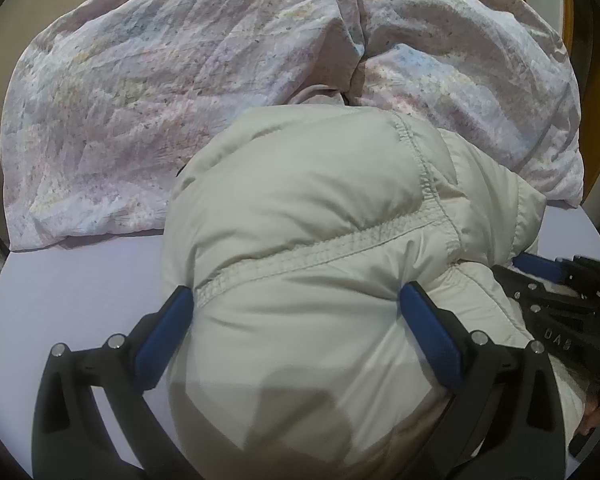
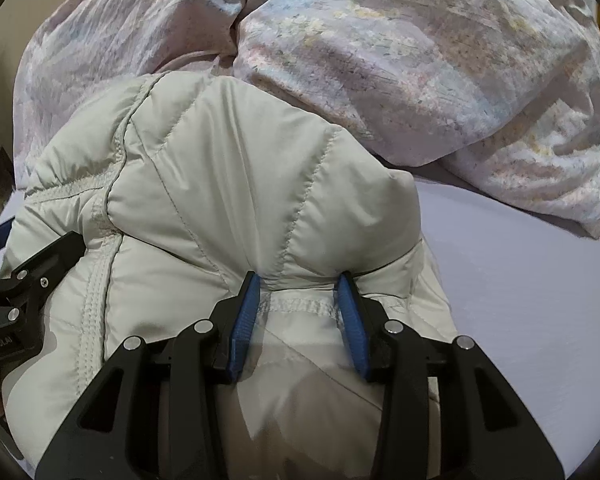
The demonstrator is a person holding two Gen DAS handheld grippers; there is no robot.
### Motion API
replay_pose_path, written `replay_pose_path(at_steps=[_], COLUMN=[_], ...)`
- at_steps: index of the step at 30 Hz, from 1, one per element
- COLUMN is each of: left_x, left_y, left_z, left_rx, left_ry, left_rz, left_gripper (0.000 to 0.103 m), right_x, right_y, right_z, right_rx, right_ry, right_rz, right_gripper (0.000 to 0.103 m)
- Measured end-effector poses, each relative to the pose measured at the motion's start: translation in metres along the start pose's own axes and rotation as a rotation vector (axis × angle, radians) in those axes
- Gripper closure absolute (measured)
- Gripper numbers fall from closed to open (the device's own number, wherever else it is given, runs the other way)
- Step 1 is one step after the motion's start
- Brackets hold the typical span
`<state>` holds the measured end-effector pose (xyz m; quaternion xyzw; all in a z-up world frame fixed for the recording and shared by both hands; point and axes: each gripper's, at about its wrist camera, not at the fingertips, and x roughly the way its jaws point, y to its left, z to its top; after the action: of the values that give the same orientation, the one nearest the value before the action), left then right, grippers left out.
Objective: Fold large clothes
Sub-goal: 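Lower the jacket bundle onto the sheet and open the right tool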
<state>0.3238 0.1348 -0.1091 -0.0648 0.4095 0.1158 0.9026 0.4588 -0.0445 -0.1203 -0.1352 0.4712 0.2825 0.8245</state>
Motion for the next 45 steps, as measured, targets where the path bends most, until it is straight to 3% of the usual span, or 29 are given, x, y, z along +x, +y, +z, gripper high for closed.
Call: replay_pose_path(at_steps=[8,13,17,20,22,27,30,37,45], left_x=[-0.045,-0.029,-0.031,-0.047,-0.058,-0.092,-0.110,-0.139,-0.170], left_y=[0.014,0.017,0.017,0.020,0.022,0.025,0.025,0.025,0.019], left_z=[-0.007,-0.019,-0.014,-0.012,-0.013,-0.024,-0.033,-0.047,-0.058], left_rx=[-0.026,-0.079,-0.097,-0.092,-0.076,-0.075,-0.078,-0.091,-0.065], left_ry=[0.008,0.074,0.101,0.111,0.104,0.108,0.109,0.113,0.136], left_rz=[-0.056,-0.091,-0.078,-0.084,-0.084,-0.095,-0.088,-0.065,-0.077], left_gripper=[0.002,0.002,0.002,0.002,0.002,0.002,0.002,0.002,0.002], right_x=[-0.073,-0.052,-0.053,-0.075,-0.092,-0.119,-0.139,-0.136,-0.165], right_y=[-0.021,-0.003,-0.012,-0.014,-0.013,-0.012,-0.011,0.001,0.008], right_z=[-0.032,-0.047,-0.035,-0.036,-0.039,-0.044,-0.059,-0.063,-0.078], right_rx=[0.145,0.058,0.124,0.135,0.133,0.147,0.162,0.149,0.118], right_ry=[-0.046,0.029,0.093,0.074,0.053,0.040,0.050,0.103,0.138], right_rz=[0.098,0.039,0.060,0.048,0.040,0.054,0.068,0.076,0.095], right_gripper=[0.061,0.060,0.058,0.042,0.020,0.013,0.013,0.012,0.012])
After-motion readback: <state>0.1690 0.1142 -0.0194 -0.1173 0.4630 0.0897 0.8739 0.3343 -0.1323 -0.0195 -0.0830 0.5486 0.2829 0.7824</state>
